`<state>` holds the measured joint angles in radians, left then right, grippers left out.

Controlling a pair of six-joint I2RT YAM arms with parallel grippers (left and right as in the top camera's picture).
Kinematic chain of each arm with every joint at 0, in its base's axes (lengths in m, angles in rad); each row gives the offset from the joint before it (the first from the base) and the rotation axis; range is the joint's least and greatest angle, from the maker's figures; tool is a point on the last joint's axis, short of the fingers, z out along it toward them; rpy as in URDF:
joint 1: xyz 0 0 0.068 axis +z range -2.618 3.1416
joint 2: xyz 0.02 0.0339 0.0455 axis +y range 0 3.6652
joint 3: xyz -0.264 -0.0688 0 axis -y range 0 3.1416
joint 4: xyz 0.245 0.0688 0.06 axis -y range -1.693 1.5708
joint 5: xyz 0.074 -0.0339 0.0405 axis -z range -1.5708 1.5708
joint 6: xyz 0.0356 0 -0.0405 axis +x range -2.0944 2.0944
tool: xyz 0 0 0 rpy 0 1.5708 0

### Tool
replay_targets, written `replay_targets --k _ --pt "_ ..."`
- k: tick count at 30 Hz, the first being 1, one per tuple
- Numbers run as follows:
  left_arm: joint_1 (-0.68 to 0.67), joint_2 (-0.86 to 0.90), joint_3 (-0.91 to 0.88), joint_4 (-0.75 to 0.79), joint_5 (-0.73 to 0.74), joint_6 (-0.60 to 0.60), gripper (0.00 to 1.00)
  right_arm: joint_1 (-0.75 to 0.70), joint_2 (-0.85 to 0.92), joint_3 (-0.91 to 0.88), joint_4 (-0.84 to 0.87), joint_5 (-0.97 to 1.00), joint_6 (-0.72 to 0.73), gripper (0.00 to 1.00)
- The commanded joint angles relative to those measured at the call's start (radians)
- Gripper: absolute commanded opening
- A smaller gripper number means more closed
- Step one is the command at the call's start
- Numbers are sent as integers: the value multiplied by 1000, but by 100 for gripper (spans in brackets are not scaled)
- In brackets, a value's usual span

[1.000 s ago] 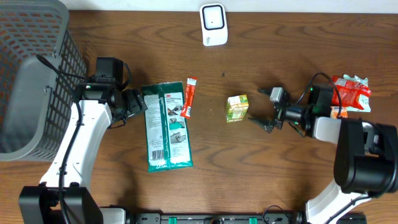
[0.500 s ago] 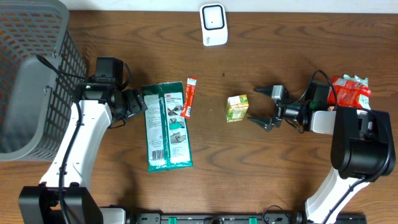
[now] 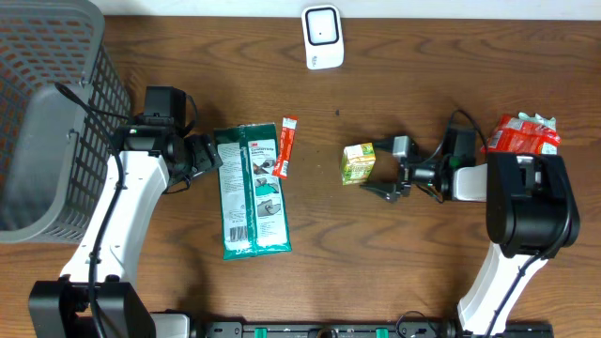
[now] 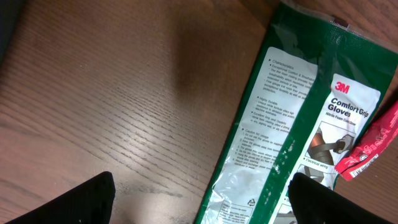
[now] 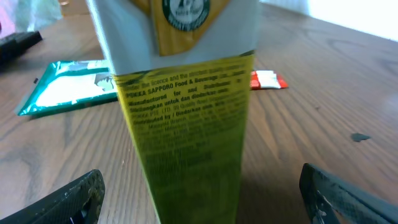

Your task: Scan the item barcode

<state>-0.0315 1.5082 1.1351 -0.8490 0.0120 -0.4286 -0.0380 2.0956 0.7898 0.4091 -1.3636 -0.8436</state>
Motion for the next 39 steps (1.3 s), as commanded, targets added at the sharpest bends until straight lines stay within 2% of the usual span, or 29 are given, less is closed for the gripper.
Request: replay_targets --k 1,8,11,18,21,26,31,39 --pt "2 -1 8 -3 -13 9 90 38 13 9 5 50 13 96" --pt "2 -1 8 -3 -13 9 90 77 13 18 76 81 90 94" --pt "2 -1 8 -3 -13 9 90 68 13 18 77 112 130 89" --pt "2 -1 8 -3 -13 9 90 32 13 18 77 114 161 86" --pt "2 -1 8 -3 -13 9 90 18 13 18 77 92 171 83" --pt "2 -1 8 -3 -13 9 90 -3 12 18 114 20 182 84" --pt "2 -1 8 -3 -13 9 90 -6 12 18 220 -68 278 82" --pt "2 -1 8 -3 -13 9 90 -5 12 18 227 -67 313 70"
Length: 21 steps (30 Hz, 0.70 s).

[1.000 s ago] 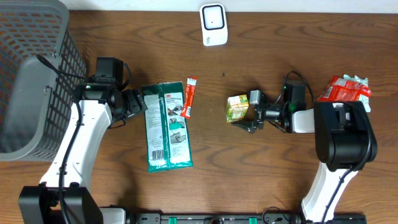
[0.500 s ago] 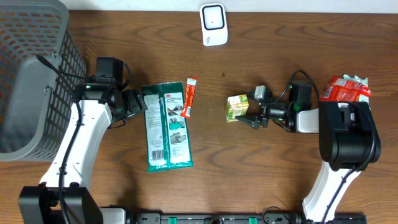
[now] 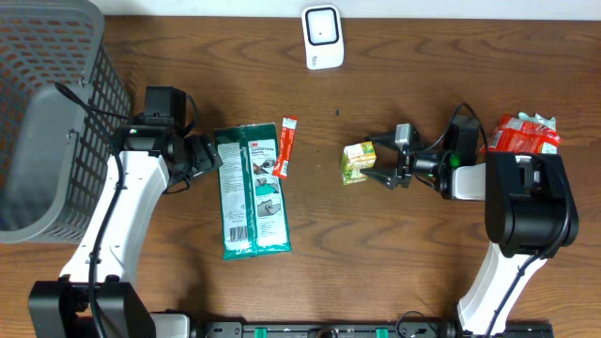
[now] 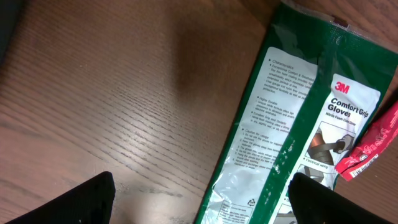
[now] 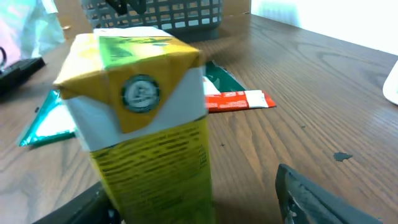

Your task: Scan the item barcode

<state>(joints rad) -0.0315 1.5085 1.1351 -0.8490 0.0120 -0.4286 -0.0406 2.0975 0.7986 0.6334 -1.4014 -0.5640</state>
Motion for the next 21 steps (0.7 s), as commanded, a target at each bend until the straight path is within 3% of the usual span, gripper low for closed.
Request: replay_targets --k 1,4,15,21 --pt "2 -1 8 -3 -13 9 90 -3 10 9 3 -29 37 66" --pt "2 -1 8 -3 -13 9 90 -3 10 9 3 -31 37 56" --pt "2 -1 8 -3 -13 9 90 -3 10 9 48 -51 158 47" --pt "2 -1 8 -3 -13 9 90 -3 10 9 118 -51 265 37"
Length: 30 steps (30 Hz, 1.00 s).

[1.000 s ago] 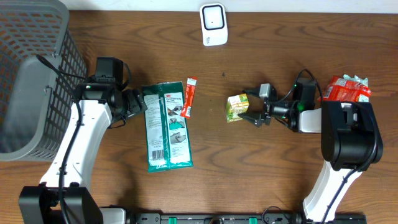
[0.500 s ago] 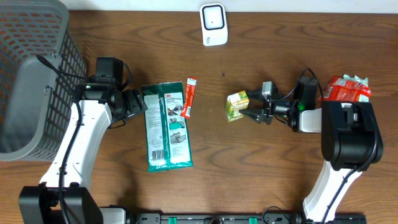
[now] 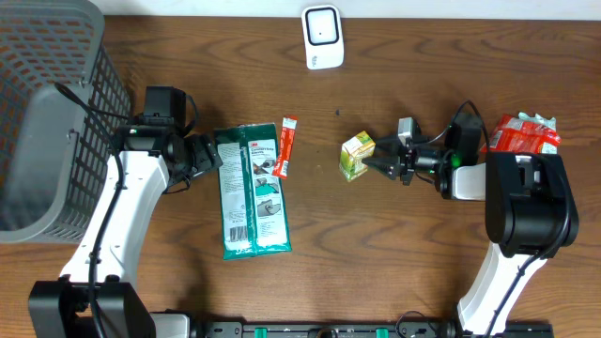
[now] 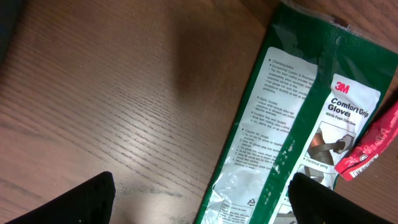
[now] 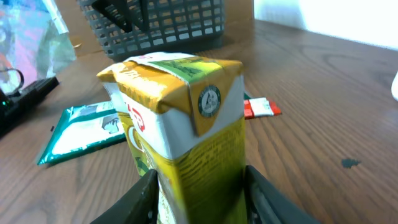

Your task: Scan the item barcode

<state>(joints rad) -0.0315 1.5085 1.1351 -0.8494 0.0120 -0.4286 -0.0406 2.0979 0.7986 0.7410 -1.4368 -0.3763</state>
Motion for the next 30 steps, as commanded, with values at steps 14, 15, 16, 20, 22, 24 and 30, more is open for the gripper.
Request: replay_targets --k 14,15,16,20,22,24,30 --pt "2 -1 8 -3 -13 9 90 -3 10 9 8 -12 138 45" --pt "2 -1 8 -3 -13 9 90 -3 10 9 8 -10 146 48" --pt "2 -1 8 -3 -13 9 90 -8 10 9 8 0 163 52" --pt "2 -1 8 -3 -13 9 90 -39 10 9 8 24 167 53" --pt "2 -1 8 -3 -13 9 90 -60 10 9 9 61 195 55" --pt "2 -1 8 -3 -13 9 90 -83 10 9 8 101 235 55" --pt "2 -1 8 -3 -13 9 90 -102 10 8 -5 189 432 44"
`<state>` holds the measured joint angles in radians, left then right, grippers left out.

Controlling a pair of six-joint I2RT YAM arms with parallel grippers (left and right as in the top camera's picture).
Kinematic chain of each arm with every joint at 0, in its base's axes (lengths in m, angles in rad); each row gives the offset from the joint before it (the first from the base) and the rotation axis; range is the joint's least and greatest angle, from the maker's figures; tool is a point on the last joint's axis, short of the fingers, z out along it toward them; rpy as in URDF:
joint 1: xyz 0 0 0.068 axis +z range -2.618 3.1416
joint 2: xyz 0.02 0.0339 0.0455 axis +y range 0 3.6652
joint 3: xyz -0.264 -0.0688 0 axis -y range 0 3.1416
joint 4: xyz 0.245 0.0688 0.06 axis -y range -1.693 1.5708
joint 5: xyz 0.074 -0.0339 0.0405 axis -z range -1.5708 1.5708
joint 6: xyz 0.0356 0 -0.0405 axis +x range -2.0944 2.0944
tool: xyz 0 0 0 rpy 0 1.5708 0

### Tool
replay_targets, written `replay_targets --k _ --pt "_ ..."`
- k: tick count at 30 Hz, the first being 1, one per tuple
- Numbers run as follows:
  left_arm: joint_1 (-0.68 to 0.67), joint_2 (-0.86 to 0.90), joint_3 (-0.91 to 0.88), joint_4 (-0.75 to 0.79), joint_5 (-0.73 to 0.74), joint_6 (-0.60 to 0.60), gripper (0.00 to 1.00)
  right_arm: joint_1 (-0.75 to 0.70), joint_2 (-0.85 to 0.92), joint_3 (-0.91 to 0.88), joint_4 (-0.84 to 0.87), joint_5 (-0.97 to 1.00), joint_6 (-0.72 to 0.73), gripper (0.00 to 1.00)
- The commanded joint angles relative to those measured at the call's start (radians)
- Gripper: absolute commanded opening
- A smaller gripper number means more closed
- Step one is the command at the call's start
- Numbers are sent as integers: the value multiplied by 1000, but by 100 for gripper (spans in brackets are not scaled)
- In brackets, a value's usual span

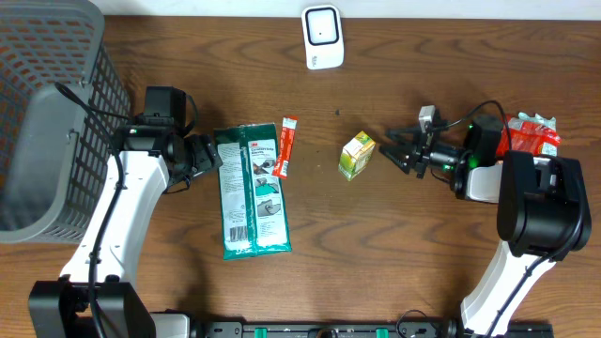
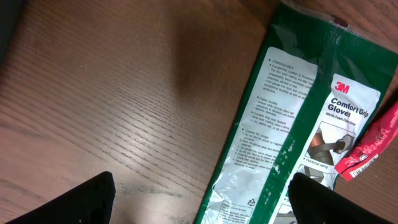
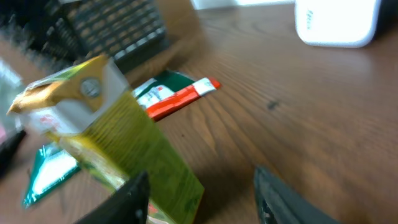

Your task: Scan the item barcode

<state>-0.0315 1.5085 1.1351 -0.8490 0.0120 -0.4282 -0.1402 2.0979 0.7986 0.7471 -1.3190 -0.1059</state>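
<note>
A yellow-green drink carton [image 1: 357, 155] stands skewed at the table's middle; in the right wrist view the carton [image 3: 118, 149] leans to the left. My right gripper [image 1: 399, 152] is open just right of it, and the carton is clear of its fingertips [image 3: 134, 199]. A white scanner [image 1: 321, 36] stands at the far edge, and the same scanner [image 3: 339, 22] shows at the top right of the wrist view. My left gripper [image 2: 202, 205] hangs open, low over the wood at the left edge of a green glove packet [image 2: 292, 143].
A red sachet [image 1: 286, 145] lies against the green packet [image 1: 252, 192]. A grey mesh basket [image 1: 47, 113] fills the left end. A red snack bag [image 1: 526, 134] lies behind my right arm.
My right gripper had the carton close between its fingers; now it is open and farther right, clear of the carton. The carton is left skewed. The left arm has not moved.
First my right gripper was open and low, right of the upright carton. Then it was level with the carton, fingers wide on either side. Then the fingers stood close against the turned carton. Now the gripper is back to the right, open. The left arm stayed still throughout.
</note>
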Motion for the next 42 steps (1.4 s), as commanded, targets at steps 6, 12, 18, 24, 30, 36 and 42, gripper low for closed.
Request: replay_targets --k 6,12,18,24,30,36,42 --pt "2 -1 8 -3 -13 9 90 10 10 8 -239 216 433 1" --pt "2 -1 8 -3 -13 9 90 34 10 6 -433 274 607 1" --pt "2 -1 8 -3 -13 9 90 135 10 -1 -690 321 689 1" --pt "2 -1 8 -3 -13 9 90 209 10 -57 -764 494 756 1" --pt "2 -1 8 -3 -13 9 90 217 10 -121 -698 543 861 1" --pt "2 -1 8 -3 -13 9 90 267 10 -191 -544 528 986 1" --pt "2 -1 8 -3 -13 9 90 341 10 -250 -360 533 1158 1"
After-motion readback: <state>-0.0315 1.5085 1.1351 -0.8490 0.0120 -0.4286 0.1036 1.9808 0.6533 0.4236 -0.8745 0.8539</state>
